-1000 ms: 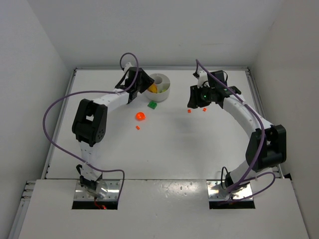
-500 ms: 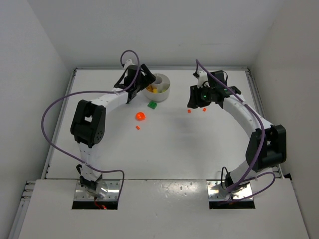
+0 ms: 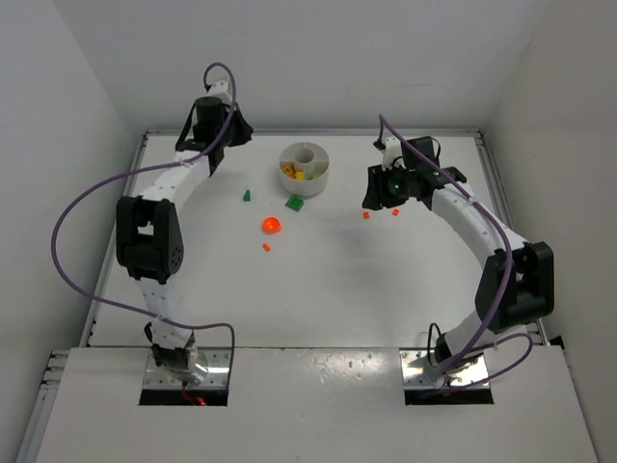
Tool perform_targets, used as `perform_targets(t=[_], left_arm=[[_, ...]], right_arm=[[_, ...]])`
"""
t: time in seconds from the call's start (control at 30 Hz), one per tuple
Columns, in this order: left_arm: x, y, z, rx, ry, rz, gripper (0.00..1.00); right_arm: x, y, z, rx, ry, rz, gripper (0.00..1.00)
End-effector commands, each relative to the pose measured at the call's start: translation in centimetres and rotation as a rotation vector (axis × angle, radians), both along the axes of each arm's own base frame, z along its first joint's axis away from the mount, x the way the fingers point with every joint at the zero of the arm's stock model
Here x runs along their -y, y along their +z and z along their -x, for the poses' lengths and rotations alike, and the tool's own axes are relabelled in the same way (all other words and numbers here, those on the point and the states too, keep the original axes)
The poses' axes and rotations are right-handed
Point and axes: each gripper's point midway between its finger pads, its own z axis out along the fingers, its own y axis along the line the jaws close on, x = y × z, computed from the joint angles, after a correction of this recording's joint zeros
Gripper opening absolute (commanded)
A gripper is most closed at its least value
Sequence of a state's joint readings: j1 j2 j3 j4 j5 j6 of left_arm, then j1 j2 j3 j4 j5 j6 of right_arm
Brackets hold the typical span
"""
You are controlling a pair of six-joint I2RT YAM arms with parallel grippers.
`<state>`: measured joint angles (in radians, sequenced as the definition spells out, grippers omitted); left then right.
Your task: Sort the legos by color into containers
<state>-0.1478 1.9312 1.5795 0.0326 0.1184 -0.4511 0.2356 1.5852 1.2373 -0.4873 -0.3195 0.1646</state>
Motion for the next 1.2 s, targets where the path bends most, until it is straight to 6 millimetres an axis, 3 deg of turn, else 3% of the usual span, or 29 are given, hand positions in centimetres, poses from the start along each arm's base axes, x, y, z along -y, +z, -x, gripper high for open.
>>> perform_targets(t=[0.0,0.03,0.1,0.2,0.4,0.63,1.17], left_arm=[[0.0,1.6,-1.9,0.025,-0.128,-0.121,0.00],[1.3,0.9,-1.4,0.006,-0.221,-0.115,0.05],[1.6,0.6,-1.2,0.040,-0.315,-0.158,0.54],[2.5,0.1,-1.4,0.054,-0.364,-0.178,0.99],[4.5,-0.1,-2.4,0.068,-0.373,-0.189,1.00],[6.8,-3.3,-3.0,-0.001,-0.335,-0.330,0.94],[4.7,-6.4,-4.3,-0.080,-0.210,-0.419,0.94]], right_arm=[[-0.3,1.4,-0.4,0.052,0.017,-0.029,0.42],[-0.4,1.0,-0.3,0.038,0.024,-0.032,0.42],[-0.8,1.1,-0.1,0.034,0.040,-0.050,0.42],[-0.9,0.8,-0.1,0.022,0.046,-0.055,0.42],[-1.3,0.8,0.0,0.022,0.055,-0.055,0.42],[-1.3,0.8,0.0,0.026,0.061,-0.050,0.42],[-1.3,0.4,0.0,0.017,0.061,-0.048,0.42]])
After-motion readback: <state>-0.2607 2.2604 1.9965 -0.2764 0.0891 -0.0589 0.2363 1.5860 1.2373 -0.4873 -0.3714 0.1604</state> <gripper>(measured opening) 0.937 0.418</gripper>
